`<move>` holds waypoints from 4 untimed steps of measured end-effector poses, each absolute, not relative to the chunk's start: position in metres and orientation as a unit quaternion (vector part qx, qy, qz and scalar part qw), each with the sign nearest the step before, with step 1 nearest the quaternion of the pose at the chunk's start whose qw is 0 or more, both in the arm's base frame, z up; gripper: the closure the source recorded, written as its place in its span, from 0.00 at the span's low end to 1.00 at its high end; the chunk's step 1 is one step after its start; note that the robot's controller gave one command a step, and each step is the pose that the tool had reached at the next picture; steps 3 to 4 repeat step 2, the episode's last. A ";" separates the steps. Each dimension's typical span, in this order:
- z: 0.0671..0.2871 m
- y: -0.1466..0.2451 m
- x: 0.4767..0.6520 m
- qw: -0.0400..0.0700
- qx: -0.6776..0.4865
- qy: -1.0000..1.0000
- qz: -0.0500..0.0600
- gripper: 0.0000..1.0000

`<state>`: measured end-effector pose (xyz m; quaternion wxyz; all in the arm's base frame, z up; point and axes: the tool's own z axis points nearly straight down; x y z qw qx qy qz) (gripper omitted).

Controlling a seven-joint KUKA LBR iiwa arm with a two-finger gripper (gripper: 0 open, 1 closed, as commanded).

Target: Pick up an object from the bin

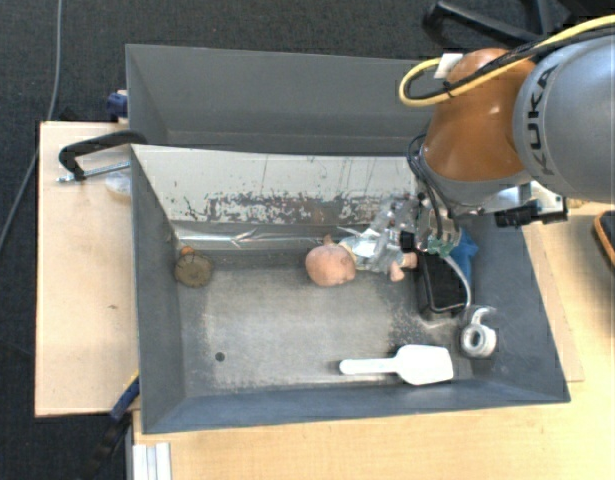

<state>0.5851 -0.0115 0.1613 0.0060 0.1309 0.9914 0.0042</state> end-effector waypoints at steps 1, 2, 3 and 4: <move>0.193 0.007 0.587 0.004 0.122 0.993 0.004 1.00; 0.241 -0.021 0.587 0.007 0.118 0.993 0.005 1.00; 0.241 -0.021 0.587 0.007 0.118 0.993 0.005 1.00; 0.241 -0.021 0.587 0.007 0.118 0.993 0.005 1.00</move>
Offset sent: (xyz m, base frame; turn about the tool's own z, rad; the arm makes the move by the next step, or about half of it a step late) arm 0.0005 -0.0160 0.0843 -0.0232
